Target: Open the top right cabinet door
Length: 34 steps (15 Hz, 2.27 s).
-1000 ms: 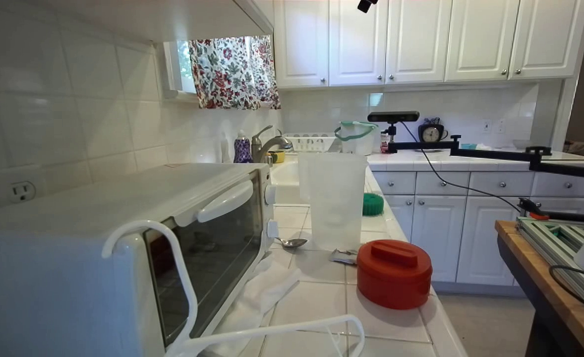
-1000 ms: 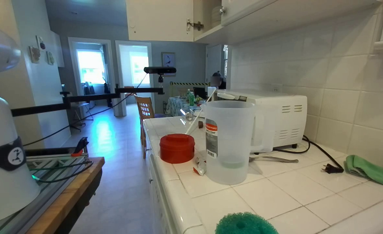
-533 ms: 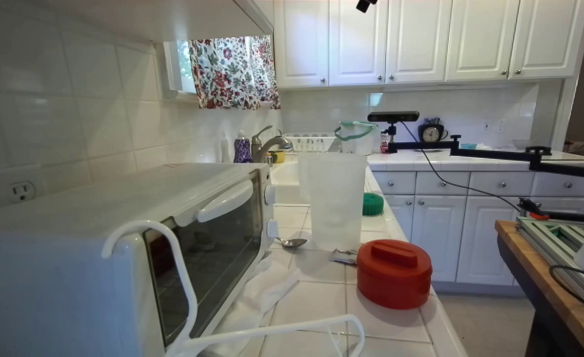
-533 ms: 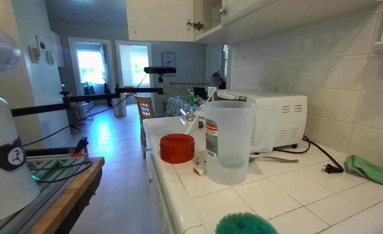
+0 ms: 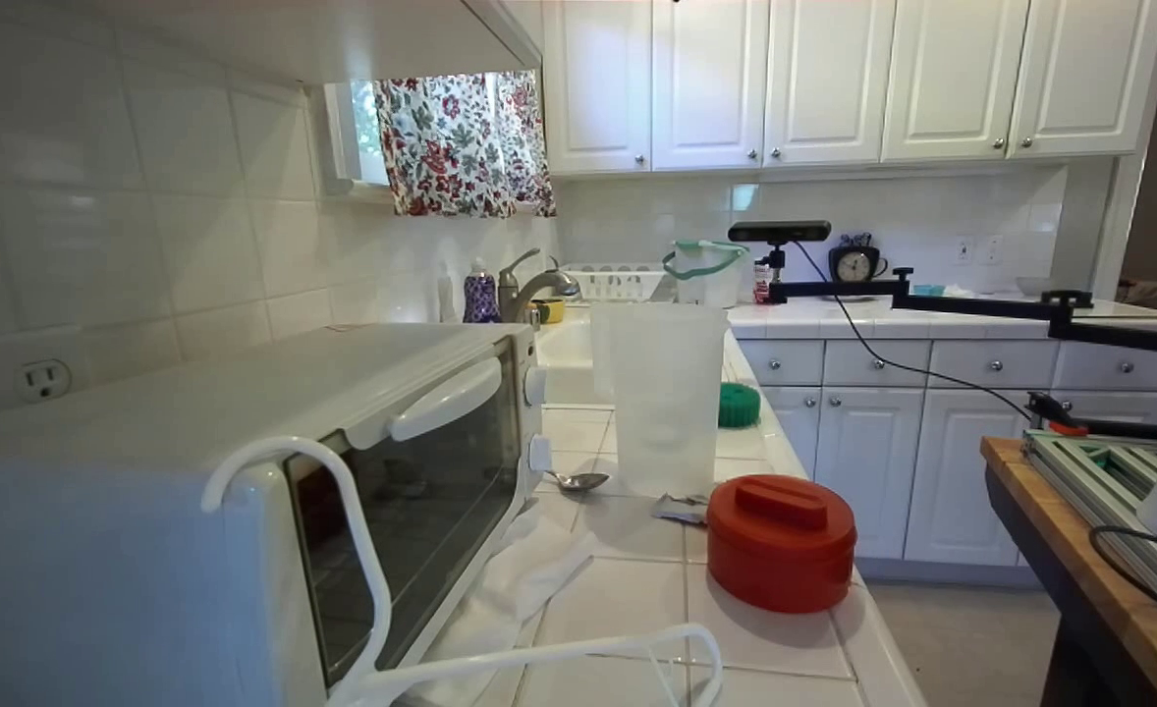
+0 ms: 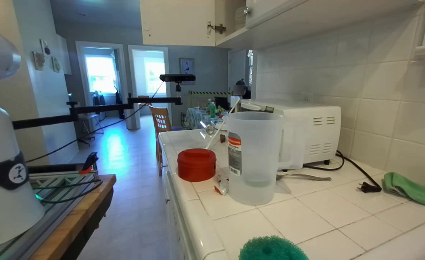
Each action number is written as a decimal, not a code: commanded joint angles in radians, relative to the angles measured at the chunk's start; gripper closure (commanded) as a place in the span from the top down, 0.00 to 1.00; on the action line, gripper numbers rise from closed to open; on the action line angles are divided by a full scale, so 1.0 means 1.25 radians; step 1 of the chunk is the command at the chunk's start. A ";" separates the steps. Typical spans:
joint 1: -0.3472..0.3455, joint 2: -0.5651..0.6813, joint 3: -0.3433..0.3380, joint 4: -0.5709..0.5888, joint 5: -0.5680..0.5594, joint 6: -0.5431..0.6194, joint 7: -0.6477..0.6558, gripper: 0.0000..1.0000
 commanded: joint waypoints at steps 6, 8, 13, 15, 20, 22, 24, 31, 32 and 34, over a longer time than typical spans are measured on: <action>0.039 0.095 0.052 0.073 0.093 0.056 0.018 1.00; 0.046 0.103 0.064 0.086 0.113 0.047 0.026 1.00; 0.069 0.126 0.083 0.095 0.158 0.035 0.032 1.00; 0.073 0.138 0.088 0.106 0.169 0.033 0.032 1.00; 0.075 0.156 0.099 0.148 0.176 0.026 0.032 1.00; 0.075 0.163 0.103 0.165 0.177 0.021 0.032 1.00; 0.080 0.174 0.105 0.176 0.182 0.024 0.021 1.00; 0.080 0.212 0.121 0.197 0.172 0.045 0.015 1.00; 0.079 0.215 0.123 0.202 0.170 0.047 0.017 1.00; 0.079 0.220 0.126 0.210 0.168 0.049 0.019 1.00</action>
